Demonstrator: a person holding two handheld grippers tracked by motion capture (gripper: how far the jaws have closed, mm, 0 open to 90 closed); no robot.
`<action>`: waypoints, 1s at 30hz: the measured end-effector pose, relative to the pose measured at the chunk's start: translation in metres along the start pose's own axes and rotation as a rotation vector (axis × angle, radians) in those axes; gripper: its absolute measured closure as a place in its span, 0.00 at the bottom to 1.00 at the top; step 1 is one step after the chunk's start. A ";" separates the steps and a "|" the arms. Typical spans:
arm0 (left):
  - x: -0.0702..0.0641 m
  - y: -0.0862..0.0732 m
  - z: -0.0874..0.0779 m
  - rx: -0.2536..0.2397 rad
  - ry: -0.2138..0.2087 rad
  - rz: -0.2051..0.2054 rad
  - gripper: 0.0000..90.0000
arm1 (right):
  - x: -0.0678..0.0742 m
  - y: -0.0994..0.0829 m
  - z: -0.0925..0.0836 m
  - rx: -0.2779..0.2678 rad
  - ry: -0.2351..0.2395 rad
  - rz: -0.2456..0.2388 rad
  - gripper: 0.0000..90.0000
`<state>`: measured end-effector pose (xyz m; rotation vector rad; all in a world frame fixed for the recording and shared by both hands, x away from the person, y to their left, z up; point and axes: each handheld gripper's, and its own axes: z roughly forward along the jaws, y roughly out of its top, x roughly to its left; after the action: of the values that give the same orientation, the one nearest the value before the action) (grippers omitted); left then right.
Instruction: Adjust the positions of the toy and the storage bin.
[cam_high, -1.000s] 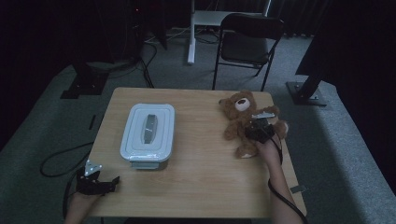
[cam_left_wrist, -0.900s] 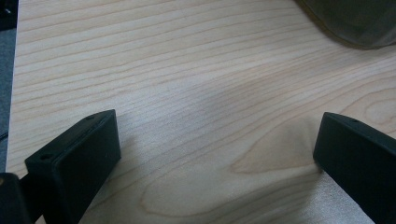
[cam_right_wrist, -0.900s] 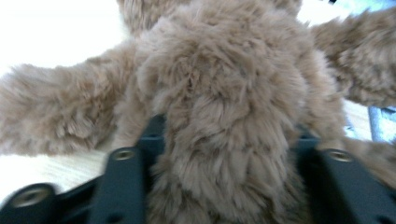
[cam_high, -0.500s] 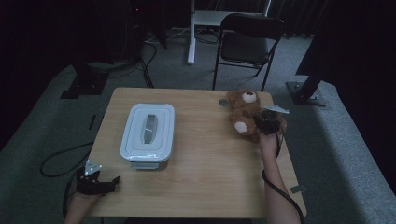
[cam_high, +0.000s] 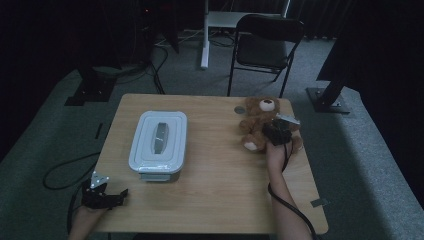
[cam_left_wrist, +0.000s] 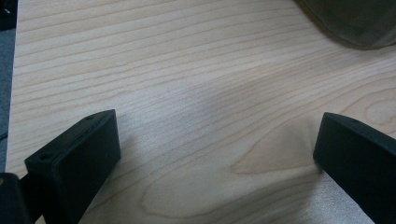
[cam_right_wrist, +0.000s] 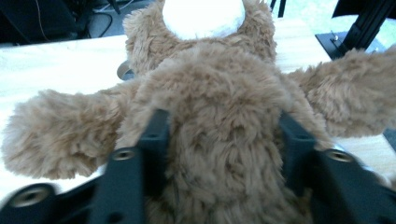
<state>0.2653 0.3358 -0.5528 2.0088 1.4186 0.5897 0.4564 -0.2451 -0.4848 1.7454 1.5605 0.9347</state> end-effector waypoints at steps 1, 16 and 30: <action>0.001 0.000 0.000 -0.001 -0.004 -0.004 0.02 | 0.001 0.001 -0.001 0.000 -0.007 -0.015 0.46; 0.000 0.018 0.011 -0.016 -0.020 0.029 0.01 | 0.007 0.010 -0.026 0.005 0.164 -0.038 0.15; 0.018 0.063 0.028 -0.046 -0.005 0.046 0.01 | 0.066 0.010 -0.045 -0.055 0.368 -0.145 0.16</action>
<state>0.3325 0.3314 -0.5287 2.0096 1.3476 0.6314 0.4286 -0.1813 -0.4444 1.4565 1.8419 1.2647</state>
